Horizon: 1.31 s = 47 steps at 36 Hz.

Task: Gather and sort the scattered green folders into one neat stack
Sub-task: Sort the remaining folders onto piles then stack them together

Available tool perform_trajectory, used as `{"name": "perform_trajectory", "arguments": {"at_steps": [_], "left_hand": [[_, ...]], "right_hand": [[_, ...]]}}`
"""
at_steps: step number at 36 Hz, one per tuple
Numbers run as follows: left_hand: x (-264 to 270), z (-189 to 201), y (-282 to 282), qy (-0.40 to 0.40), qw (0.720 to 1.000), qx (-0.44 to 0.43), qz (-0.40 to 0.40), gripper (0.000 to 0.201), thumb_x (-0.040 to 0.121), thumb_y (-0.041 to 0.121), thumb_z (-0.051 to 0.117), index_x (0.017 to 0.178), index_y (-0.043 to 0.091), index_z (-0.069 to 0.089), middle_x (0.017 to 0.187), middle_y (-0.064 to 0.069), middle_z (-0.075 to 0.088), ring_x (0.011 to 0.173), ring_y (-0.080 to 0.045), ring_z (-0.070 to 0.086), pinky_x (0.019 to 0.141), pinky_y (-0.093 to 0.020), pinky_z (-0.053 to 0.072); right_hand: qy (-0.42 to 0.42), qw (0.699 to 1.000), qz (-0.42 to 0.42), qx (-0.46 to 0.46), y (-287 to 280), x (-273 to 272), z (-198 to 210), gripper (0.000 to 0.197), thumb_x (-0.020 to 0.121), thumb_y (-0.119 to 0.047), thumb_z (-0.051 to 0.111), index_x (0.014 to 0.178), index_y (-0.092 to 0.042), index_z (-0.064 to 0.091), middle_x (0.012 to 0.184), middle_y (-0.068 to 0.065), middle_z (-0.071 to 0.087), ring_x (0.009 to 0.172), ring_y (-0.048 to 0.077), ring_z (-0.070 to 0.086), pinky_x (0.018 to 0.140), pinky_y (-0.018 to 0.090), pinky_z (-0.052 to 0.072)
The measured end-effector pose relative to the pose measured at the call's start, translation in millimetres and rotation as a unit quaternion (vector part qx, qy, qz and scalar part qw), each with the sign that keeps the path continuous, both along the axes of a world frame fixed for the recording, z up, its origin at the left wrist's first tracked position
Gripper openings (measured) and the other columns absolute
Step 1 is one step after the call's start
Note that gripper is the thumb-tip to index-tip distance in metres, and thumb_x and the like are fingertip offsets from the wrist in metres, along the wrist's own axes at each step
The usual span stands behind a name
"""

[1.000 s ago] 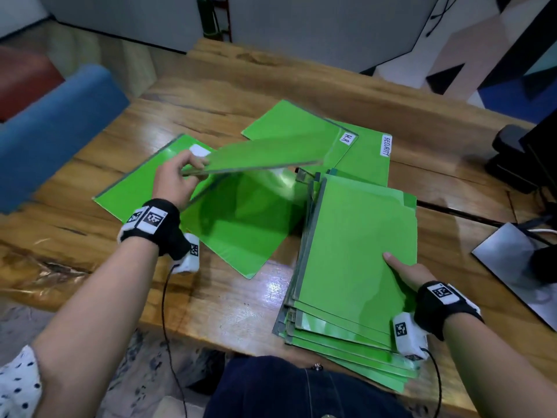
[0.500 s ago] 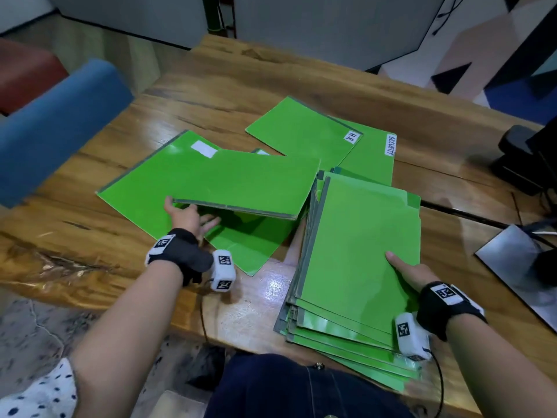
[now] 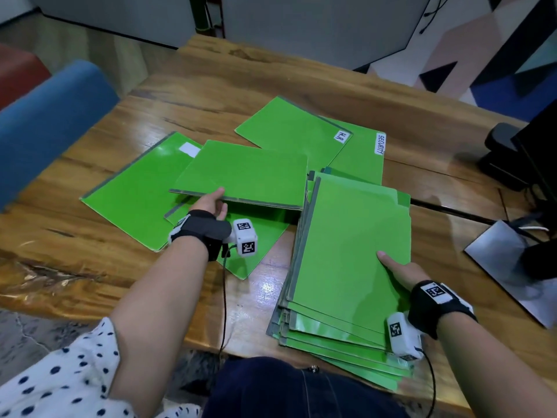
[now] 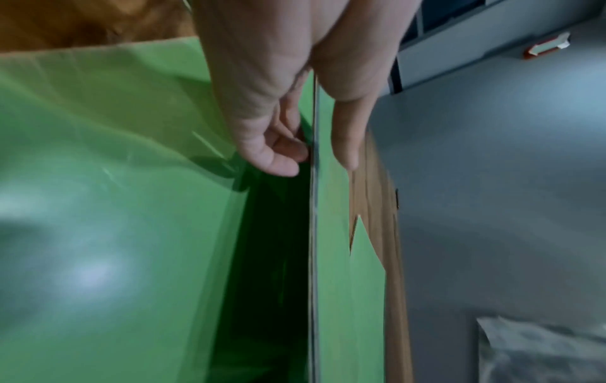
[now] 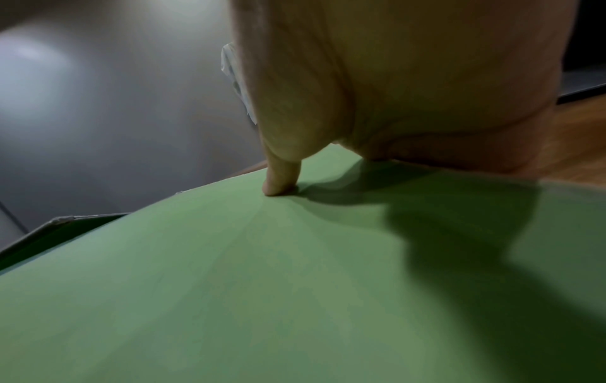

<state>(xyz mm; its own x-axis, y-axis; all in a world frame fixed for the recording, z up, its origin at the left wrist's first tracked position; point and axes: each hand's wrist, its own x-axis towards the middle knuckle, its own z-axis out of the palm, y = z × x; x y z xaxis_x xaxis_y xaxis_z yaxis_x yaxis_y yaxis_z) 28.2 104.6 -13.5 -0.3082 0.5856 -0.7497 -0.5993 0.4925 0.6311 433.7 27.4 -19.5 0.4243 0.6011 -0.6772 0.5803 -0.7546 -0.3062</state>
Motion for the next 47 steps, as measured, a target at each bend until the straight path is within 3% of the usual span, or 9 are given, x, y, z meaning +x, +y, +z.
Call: {"name": "perform_trajectory", "arguments": {"at_steps": [3, 6, 8, 11, 16, 23, 30, 43, 47], "left_hand": [[9, -8, 7, 0.067, 0.996, -0.001, -0.063, 0.01, 0.089, 0.018, 0.062, 0.088, 0.01, 0.057, 0.092, -0.007, 0.058, 0.064, -0.009, 0.051, 0.039, -0.014, 0.048], [7, -6, 18, 0.101, 0.993, 0.049, -0.045, 0.043, 0.09, 0.013, 0.054, 0.132, 0.005, 0.048, 0.095, -0.003, 0.057, 0.07, -0.011, 0.057, 0.042, -0.018, 0.051], [1, 6, 30, 0.117, 0.989, 0.081, -0.034, 0.046, 0.095, 0.011, 0.047, 0.14, 0.004, 0.04, 0.104, -0.008, 0.056, 0.073, -0.013, 0.057, 0.044, -0.019, 0.052], [-9, 32, 51, 0.19, 0.977, 0.097, -0.012, 0.037, 0.097, 0.009, 0.043, 0.134, 0.004, 0.045, 0.123, -0.017, 0.056, 0.086, -0.017, 0.055, 0.061, -0.027, 0.057], [-39, 57, 73, 0.347, 0.931, 0.113, -0.03, 0.009, 0.09, 0.013, 0.047, 0.087, 0.013, 0.055, 0.086, -0.014, 0.044, 0.082, -0.021, 0.043, 0.071, -0.032, 0.041], [-47, 37, 55, 0.539, 0.776, -0.026, -0.326, 0.034, 0.095, 0.015, 0.048, 0.12, -0.004, 0.06, 0.122, -0.023, 0.06, 0.112, -0.037, 0.056, 0.094, -0.037, 0.044], [-47, 8, 26, 0.535, 0.695, -0.121, -0.466, 0.04, 0.082, 0.041, 0.065, 0.109, 0.013, 0.055, 0.109, -0.014, 0.06, 0.102, -0.031, 0.06, 0.086, -0.035, 0.051], [-50, 13, 7, 0.5, 0.733, -0.074, -0.456, 0.033, 0.084, 0.032, 0.068, 0.081, 0.012, 0.042, 0.08, -0.006, 0.047, 0.081, -0.023, 0.046, 0.058, -0.028, 0.033], [-39, 29, -1, 0.499, 0.761, -0.039, -0.412, 0.041, 0.079, 0.029, 0.074, 0.1, 0.009, 0.045, 0.095, -0.014, 0.055, 0.082, -0.024, 0.049, 0.065, -0.031, 0.039]], "right_hand": [[-0.005, 1.0, 0.002, 0.001, 0, 1, -1, 0.101, 0.078, -0.073, 0.049, 0.142, 0.003, 0.033, 0.147, 0.021, 0.037, 0.128, 0.037, 0.045, 0.104, 0.044, 0.037], [-0.003, 1.0, 0.003, 0.001, 0, 1, -1, 0.101, 0.078, -0.073, 0.049, 0.142, 0.004, 0.033, 0.147, 0.022, 0.037, 0.128, 0.037, 0.045, 0.104, 0.044, 0.037], [-0.006, 1.0, 0.006, 0.001, 1, 2, -1, 0.101, 0.079, -0.072, 0.048, 0.142, 0.004, 0.033, 0.147, 0.022, 0.036, 0.128, 0.036, 0.045, 0.105, 0.043, 0.037], [-0.008, 1.0, 0.008, 0.0, 1, 2, -2, 0.101, 0.078, -0.073, 0.048, 0.142, 0.004, 0.032, 0.148, 0.021, 0.036, 0.129, 0.036, 0.044, 0.105, 0.044, 0.037], [-0.003, 1.0, -0.001, 0.001, 1, 2, -3, 0.101, 0.078, -0.072, 0.049, 0.143, 0.003, 0.03, 0.149, 0.022, 0.034, 0.129, 0.037, 0.043, 0.105, 0.046, 0.036], [-0.012, 1.0, -0.001, -0.001, 1, 2, -6, 0.1, 0.078, -0.072, 0.049, 0.141, 0.004, 0.033, 0.146, 0.022, 0.038, 0.126, 0.037, 0.046, 0.102, 0.045, 0.038], [-0.02, 1.0, 0.003, -0.004, 0, 0, -4, 0.102, 0.078, -0.074, 0.048, 0.141, 0.005, 0.034, 0.146, 0.023, 0.038, 0.126, 0.038, 0.046, 0.103, 0.046, 0.039], [-0.009, 1.0, 0.0, 0.003, 0, 2, -8, 0.106, 0.073, -0.077, 0.049, 0.14, 0.005, 0.036, 0.144, 0.023, 0.041, 0.122, 0.039, 0.049, 0.102, 0.049, 0.041], [-0.017, 1.0, 0.008, 0.004, 1, 2, -8, 0.103, 0.076, -0.075, 0.048, 0.139, 0.005, 0.037, 0.144, 0.023, 0.04, 0.123, 0.038, 0.048, 0.102, 0.047, 0.04]]}}
